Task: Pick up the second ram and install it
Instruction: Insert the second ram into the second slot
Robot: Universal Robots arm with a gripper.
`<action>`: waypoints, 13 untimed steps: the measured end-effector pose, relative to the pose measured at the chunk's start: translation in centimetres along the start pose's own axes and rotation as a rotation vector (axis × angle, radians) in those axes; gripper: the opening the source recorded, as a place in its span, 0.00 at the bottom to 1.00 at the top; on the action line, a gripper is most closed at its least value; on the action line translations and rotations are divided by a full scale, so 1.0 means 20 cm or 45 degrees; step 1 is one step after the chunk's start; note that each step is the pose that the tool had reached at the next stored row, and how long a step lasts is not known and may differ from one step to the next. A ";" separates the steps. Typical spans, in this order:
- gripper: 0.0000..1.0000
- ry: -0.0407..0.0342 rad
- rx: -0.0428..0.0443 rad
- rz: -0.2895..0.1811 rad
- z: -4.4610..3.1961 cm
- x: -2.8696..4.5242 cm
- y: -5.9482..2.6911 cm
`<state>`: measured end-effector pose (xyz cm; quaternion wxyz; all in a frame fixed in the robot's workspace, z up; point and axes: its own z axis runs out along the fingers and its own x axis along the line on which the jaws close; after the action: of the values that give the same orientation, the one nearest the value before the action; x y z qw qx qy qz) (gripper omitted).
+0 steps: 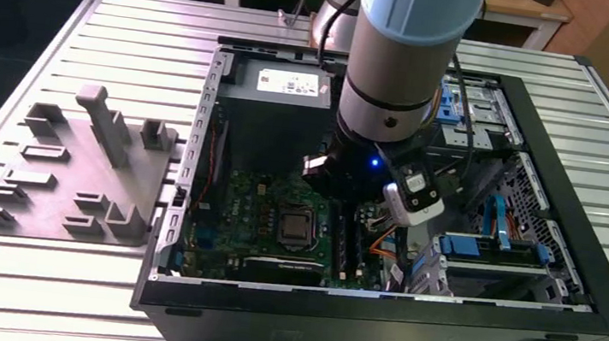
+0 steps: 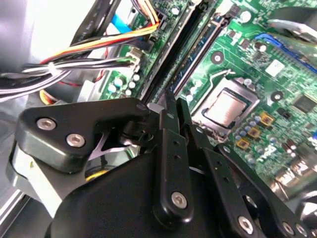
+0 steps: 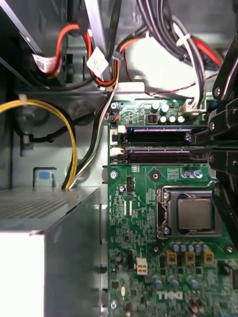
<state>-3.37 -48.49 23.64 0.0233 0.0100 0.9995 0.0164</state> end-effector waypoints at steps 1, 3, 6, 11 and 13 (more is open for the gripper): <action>0.19 -0.0001 0.000 0.000 -0.015 -0.001 0.001; 0.19 -0.0001 0.000 0.000 -0.018 -0.001 0.001; 0.19 -0.0001 0.000 0.000 -0.019 -0.001 0.001; 0.11 -0.0002 0.000 0.000 -0.019 -0.001 0.001; 0.10 -0.0002 0.000 0.000 -0.019 -0.001 0.001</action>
<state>-3.37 -48.49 24.01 0.0233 0.0099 0.9995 0.0164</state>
